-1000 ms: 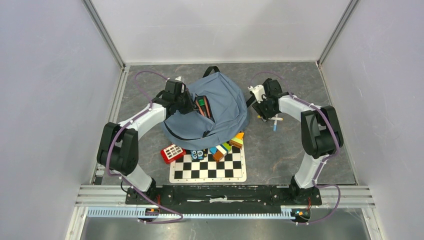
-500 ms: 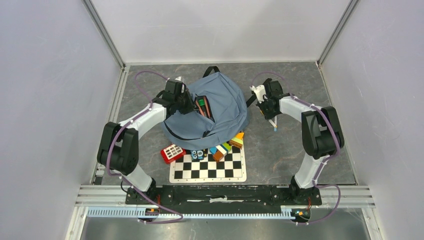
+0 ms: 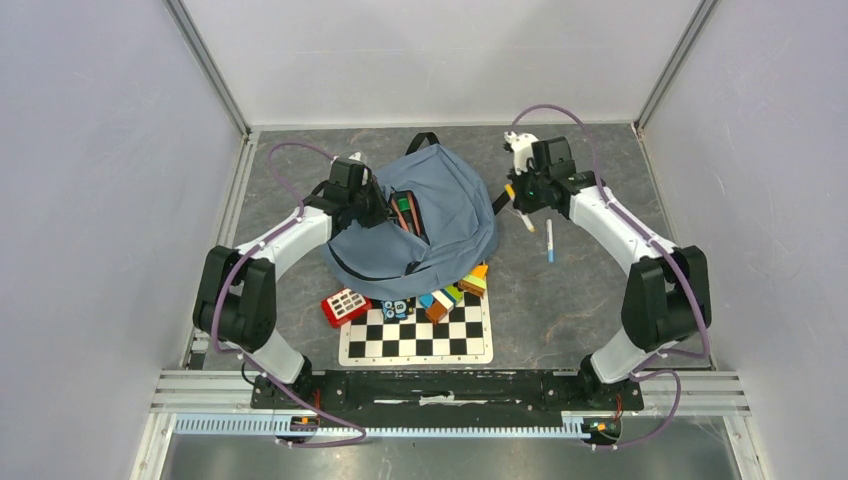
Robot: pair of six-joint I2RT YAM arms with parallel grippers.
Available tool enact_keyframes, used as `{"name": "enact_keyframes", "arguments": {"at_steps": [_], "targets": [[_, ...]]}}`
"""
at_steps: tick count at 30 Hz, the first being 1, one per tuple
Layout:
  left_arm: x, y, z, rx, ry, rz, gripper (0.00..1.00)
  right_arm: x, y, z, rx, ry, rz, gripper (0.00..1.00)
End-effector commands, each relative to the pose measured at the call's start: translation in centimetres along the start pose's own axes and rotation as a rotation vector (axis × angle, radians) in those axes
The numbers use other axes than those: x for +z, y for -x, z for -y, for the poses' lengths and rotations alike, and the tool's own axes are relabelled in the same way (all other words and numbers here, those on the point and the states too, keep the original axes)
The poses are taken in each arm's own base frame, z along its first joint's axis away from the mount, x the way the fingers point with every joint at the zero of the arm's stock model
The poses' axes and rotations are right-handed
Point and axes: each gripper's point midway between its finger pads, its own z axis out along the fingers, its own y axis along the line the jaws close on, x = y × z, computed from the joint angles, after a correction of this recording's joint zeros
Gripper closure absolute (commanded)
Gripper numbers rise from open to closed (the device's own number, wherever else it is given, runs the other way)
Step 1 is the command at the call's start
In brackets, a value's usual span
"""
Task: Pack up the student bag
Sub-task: Place the stationery in the student bag.
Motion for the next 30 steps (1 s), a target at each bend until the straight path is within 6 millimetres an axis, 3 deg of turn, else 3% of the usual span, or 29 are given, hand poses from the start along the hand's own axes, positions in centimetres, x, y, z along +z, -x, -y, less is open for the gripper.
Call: {"name": "enact_keyframes", "arguments": {"at_steps": [1, 6, 10, 20, 30], "targets": [[-1.7, 1.4, 2.7, -0.017, -0.091, 0.047, 0.98, -2.7, 5.7, -7.5, 0.063, 0.166, 0.132, 1.00], [-1.7, 1.1, 2.4, 0.018, -0.085, 0.038, 0.98, -2.5, 7.9, -16.1, 0.066, 0.345, 0.096, 1.00], [-1.5, 0.9, 2.3, 0.041, -0.085, 0.031, 0.98, -1.3, 7.8, -20.1, 0.081, 0.370, 0.015, 1.00], [-1.3, 0.4, 2.5, 0.048, -0.121, 0.013, 0.98, 1.4, 7.2, -23.3, 0.142, 0.371, -0.084, 1.00], [-1.3, -0.3, 2.5, 0.058, -0.136, -0.009, 0.98, 3.1, 10.2, -24.3, 0.228, 0.323, -0.046, 1.00]]}}
